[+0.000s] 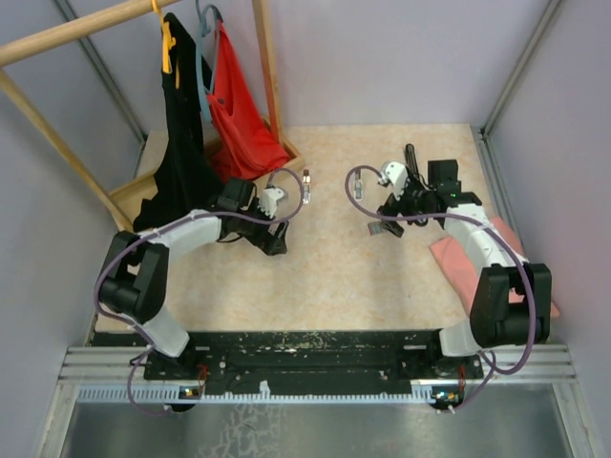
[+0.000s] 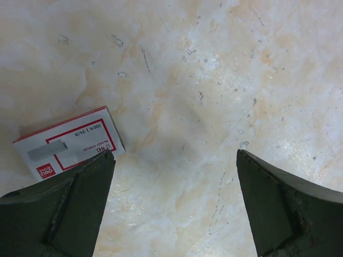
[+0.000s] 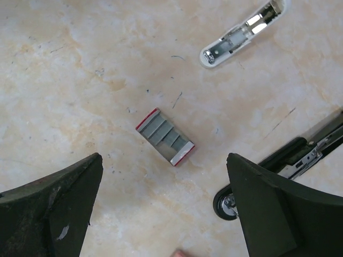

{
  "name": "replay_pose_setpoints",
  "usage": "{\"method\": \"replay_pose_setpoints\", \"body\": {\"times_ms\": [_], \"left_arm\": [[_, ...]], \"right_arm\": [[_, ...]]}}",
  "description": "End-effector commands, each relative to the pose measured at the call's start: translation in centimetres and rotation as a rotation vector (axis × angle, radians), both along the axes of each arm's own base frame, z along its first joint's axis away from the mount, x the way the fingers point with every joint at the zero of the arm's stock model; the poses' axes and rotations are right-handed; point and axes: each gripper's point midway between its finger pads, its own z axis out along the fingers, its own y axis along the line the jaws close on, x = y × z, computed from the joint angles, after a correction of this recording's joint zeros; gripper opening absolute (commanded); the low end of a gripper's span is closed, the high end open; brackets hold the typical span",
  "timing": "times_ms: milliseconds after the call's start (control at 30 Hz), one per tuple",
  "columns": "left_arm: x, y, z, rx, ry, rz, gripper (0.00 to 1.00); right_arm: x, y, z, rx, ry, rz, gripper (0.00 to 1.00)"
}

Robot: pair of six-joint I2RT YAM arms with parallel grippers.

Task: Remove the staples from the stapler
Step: Close the staple box at the center of the board.

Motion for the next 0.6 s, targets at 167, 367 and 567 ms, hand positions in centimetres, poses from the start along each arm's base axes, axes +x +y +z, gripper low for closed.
{"method": "replay_pose_setpoints", "body": {"times_ms": [167, 367, 567], "left_arm": [[2.2, 1.9, 5.6, -0.055, -0.213, 0.056, 1.00], [3.7, 4.6, 5.2, -0.064, -0.198, 0.131, 1.00], [4.8, 5.0, 4.9, -0.105, -0.174, 0.131, 1.00]], "right_arm": [[-0.2, 0.2, 0.9, -0.167, -0.112, 0.335, 0.98], [0.7, 0.4, -0.1, -0.236, -0.161, 0.493, 0.98], [0.8, 0.7, -2.2, -0.286, -0.147, 0.638, 0.98]]}}
